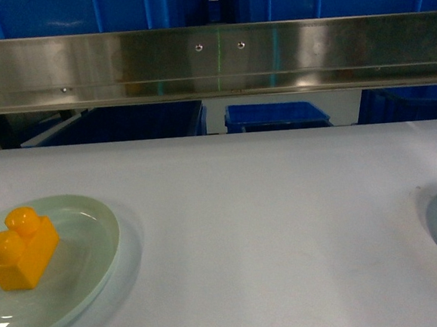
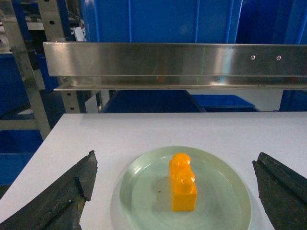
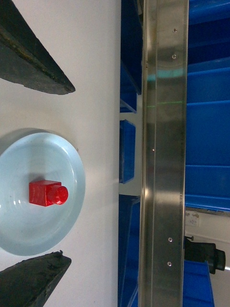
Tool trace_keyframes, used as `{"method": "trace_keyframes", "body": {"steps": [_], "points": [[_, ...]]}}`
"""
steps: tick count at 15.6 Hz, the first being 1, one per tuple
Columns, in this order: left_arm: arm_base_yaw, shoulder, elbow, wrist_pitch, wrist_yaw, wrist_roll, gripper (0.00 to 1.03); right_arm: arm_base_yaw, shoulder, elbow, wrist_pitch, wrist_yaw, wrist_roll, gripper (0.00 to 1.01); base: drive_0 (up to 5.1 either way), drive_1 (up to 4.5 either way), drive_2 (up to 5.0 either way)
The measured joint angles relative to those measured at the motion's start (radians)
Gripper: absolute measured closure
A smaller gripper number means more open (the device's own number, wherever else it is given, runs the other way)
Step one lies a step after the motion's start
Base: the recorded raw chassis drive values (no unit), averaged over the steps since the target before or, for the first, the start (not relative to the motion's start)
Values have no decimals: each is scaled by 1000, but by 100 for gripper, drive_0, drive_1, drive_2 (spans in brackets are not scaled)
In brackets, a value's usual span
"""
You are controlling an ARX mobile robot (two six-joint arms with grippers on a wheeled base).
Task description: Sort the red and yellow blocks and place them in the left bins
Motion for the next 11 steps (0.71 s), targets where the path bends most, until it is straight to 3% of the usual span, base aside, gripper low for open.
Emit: {"method": "trace_keyframes", "body": {"steps": [11], "points": [[0,0,0,0,0,0,5,0,0,0,0,0,0,3,0,0,0]]}}
